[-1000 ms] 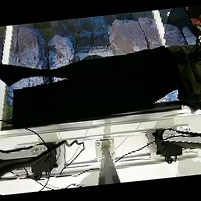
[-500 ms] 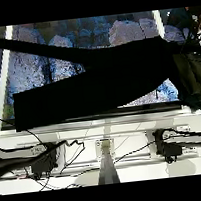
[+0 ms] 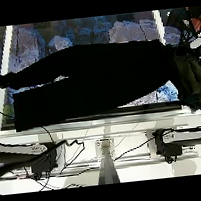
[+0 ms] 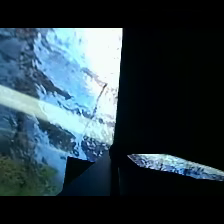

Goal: Fold the clothes and pants, and hang the long-sleeved shirts on hangers.

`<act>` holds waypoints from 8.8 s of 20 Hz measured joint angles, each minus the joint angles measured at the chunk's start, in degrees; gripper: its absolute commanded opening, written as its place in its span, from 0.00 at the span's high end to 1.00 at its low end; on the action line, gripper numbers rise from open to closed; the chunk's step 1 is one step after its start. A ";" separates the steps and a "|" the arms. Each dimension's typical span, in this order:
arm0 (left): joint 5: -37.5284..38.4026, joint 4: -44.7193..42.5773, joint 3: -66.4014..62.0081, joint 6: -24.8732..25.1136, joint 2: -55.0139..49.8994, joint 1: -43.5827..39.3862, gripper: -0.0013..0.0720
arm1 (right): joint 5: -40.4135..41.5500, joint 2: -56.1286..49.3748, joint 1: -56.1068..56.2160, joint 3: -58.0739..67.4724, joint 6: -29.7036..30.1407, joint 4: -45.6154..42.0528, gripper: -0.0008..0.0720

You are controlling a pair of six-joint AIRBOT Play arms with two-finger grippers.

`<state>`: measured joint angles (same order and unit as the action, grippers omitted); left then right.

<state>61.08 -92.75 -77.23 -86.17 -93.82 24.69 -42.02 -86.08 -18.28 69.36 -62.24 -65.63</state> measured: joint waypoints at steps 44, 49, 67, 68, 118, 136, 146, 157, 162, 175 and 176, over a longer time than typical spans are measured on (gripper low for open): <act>7.91 4.52 10.60 9.68 30.03 3.93 0.97 | 7.41 30.99 -17.35 -44.09 -24.94 2.34 0.18; 15.39 4.52 14.99 9.53 30.03 15.39 0.09 | 12.85 25.27 -17.33 -44.37 -25.70 3.48 0.18; 5.53 17.00 46.25 9.66 31.74 33.00 0.39 | 18.93 21.99 -13.42 -44.52 -21.46 3.91 0.96; 4.37 17.44 47.04 9.57 31.78 33.07 0.47 | 18.88 22.01 -13.42 -44.52 -21.42 3.85 0.96; -5.73 8.52 -7.15 0.00 2.54 1.55 0.07 | 11.39 10.25 -0.37 -9.62 -25.22 -3.08 0.06; -33.27 51.10 20.50 18.34 0.76 8.98 0.97 | 1.73 10.58 5.53 -3.96 -23.45 -3.65 0.57; -16.74 47.80 13.68 30.18 22.03 8.15 0.97 | 12.11 5.66 31.67 4.02 -23.96 -3.41 0.96; -2.82 54.05 13.29 29.94 45.75 8.15 0.97 | 10.29 -23.12 65.68 34.69 -32.63 0.61 0.96; -2.32 55.82 13.31 29.62 46.66 8.15 0.97 | 10.08 -29.97 73.13 43.04 -34.58 0.70 0.96; -1.53 56.70 13.86 29.59 23.39 -28.17 0.36 | -13.55 -20.04 45.70 45.44 -35.12 -13.14 0.96; -2.64 56.83 13.86 29.53 20.94 -32.26 0.14 | -16.06 -19.06 42.64 45.44 -34.91 -13.42 0.96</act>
<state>58.43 -35.92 -63.37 -56.64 -72.88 -7.57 -58.08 -105.14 24.36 114.80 -97.14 -79.05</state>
